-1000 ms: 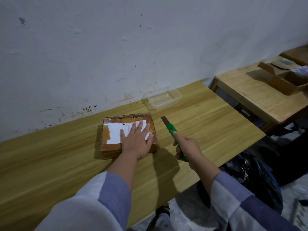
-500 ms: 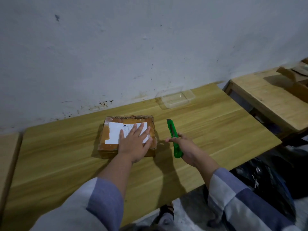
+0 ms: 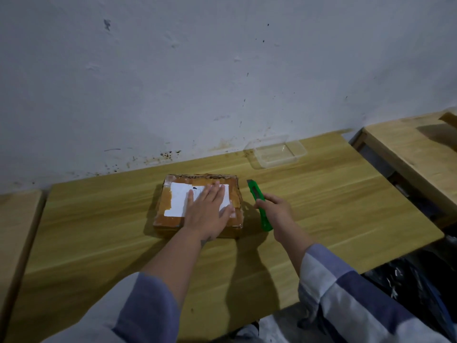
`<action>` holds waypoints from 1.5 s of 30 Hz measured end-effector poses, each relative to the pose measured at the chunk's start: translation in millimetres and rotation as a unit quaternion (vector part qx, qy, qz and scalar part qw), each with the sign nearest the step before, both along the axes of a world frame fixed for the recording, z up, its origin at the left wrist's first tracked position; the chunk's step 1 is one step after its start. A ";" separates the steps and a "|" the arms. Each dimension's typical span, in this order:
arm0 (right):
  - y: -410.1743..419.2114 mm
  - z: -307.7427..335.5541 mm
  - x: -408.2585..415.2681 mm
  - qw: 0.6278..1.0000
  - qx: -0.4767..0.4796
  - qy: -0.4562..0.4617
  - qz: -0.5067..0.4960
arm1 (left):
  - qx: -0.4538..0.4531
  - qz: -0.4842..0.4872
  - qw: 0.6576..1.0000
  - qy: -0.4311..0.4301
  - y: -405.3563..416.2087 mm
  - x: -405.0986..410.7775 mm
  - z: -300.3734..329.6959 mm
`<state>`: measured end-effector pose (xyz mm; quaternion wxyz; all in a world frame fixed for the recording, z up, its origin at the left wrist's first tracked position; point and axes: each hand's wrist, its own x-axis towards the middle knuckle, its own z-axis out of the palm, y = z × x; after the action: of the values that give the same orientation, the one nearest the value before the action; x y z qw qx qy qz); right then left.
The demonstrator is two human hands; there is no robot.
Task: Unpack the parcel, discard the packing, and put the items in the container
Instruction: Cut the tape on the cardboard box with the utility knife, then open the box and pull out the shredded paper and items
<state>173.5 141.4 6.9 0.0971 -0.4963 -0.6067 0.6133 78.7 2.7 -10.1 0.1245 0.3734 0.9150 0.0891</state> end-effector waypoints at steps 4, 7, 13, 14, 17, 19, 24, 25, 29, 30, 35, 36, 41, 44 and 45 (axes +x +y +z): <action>16.9 -8.0 -19.9 0.999 -0.023 -0.008 -0.038 | -0.041 0.019 0.999 0.012 4.0 -14.9 -4.1; 30.4 -12.3 -37.8 0.998 -0.045 -0.021 -0.040 | -0.038 0.021 0.999 0.011 2.6 -18.2 -10.1; 51.0 -32.6 -79.4 0.998 0.004 -0.059 0.034 | -0.037 0.017 0.999 0.017 4.6 -24.2 -14.0; 53.2 -37.0 -86.2 0.997 0.033 -0.062 0.042 | -0.038 0.017 0.999 0.017 4.9 -25.0 -13.8; 60.3 -50.7 -103.3 0.980 0.166 -0.084 0.073 | -0.037 0.016 0.999 0.018 5.9 -26.0 -13.5; 64.3 -57.9 -108.9 0.956 0.248 -0.119 0.099 | -0.038 0.017 0.999 0.022 6.1 -26.3 -13.0; 63.9 -59.9 -105.4 0.909 0.359 -0.174 0.123 | -0.042 0.018 0.999 0.021 6.9 -25.4 -9.1; 61.7 -55.9 -105.2 0.910 0.370 -0.147 0.120 | -0.040 0.019 0.999 0.020 6.8 -25.3 -9.0; 47.1 -31.2 -112.0 0.923 0.315 0.048 0.217 | -0.033 0.022 0.999 0.019 5.9 -24.4 -9.5; 43.3 -25.8 -112.6 0.918 0.298 0.068 0.253 | -0.030 0.024 0.999 0.020 5.3 -23.6 -9.7; 33.5 -23.4 -100.6 0.906 0.275 0.049 0.317 | 0.002 0.030 0.999 0.043 -0.3 -17.9 -7.9; 33.3 -23.2 -97.3 0.912 0.274 0.042 0.302 | 0.000 0.026 0.998 0.049 -1.9 -18.2 -6.1; 28.1 -16.3 -73.3 0.943 0.247 -0.013 0.224 | -0.091 0.027 0.993 0.072 -12.1 -35.6 8.3; 9.2 -10.9 -48.6 0.946 0.230 -0.052 0.223 | -0.164 0.039 0.982 0.087 -23.6 -42.8 13.7; -0.8 -9.0 -40.6 0.946 0.219 -0.059 0.230 | -0.173 0.044 0.980 0.085 -27.7 -42.4 14.8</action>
<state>132.9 140.6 -2.1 0.0236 -0.3453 -0.8283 0.4406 36.3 -25.0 4.7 0.1050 0.3120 0.9392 -0.0973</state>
